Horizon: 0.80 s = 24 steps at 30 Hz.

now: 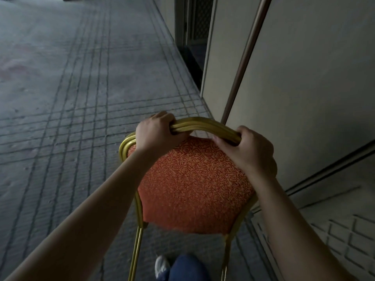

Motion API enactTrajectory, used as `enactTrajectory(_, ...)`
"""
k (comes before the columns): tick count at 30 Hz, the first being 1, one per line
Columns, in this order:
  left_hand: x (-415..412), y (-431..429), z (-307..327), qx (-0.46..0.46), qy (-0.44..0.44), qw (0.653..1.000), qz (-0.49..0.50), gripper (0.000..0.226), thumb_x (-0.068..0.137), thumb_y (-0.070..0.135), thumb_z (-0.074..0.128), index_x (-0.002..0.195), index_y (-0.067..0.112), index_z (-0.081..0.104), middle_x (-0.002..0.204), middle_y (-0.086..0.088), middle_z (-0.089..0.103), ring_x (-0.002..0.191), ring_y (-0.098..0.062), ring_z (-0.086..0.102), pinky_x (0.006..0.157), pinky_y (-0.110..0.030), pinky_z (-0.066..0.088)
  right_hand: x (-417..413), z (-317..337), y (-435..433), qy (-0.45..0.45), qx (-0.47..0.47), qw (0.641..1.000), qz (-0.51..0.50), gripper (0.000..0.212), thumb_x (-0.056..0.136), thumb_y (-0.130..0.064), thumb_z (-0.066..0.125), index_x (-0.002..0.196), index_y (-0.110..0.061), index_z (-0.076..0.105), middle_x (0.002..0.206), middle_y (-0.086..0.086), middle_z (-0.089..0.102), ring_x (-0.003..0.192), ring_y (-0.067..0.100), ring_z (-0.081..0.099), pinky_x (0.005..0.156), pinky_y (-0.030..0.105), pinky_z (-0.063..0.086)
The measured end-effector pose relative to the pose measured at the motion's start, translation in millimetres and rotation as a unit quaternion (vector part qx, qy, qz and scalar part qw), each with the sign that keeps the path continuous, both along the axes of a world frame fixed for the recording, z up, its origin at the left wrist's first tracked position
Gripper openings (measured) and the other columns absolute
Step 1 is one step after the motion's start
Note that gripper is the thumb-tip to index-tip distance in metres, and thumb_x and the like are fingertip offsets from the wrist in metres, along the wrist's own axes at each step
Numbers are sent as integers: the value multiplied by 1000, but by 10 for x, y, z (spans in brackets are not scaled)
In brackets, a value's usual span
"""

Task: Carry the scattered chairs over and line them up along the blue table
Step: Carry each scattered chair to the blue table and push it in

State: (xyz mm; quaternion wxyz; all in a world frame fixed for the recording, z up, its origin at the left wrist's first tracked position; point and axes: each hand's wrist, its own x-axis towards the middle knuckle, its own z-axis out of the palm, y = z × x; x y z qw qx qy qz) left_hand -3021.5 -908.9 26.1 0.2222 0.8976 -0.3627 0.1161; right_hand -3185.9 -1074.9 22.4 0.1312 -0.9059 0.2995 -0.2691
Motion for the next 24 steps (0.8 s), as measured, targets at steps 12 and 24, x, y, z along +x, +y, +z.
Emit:
enactTrajectory(12,847,-856,-8,-5,8,1000,17,67,63,87,51,59,21,46,59,10,45,54,-11,47,44,-25,24,954,-6,-833,59,48,996,-42,52,69,-73,59,56,-24,46,49,-10,47,45,6,45,45,20,23)
enactTrajectory(24,1728,-652,17,-5,30,995,99,75,55,91,50,55,16,45,50,5,46,48,-10,45,44,-25,31,2093,103,-963,61,21,996,57,61,63,-78,59,55,-18,50,47,-9,51,43,6,48,42,18,29)
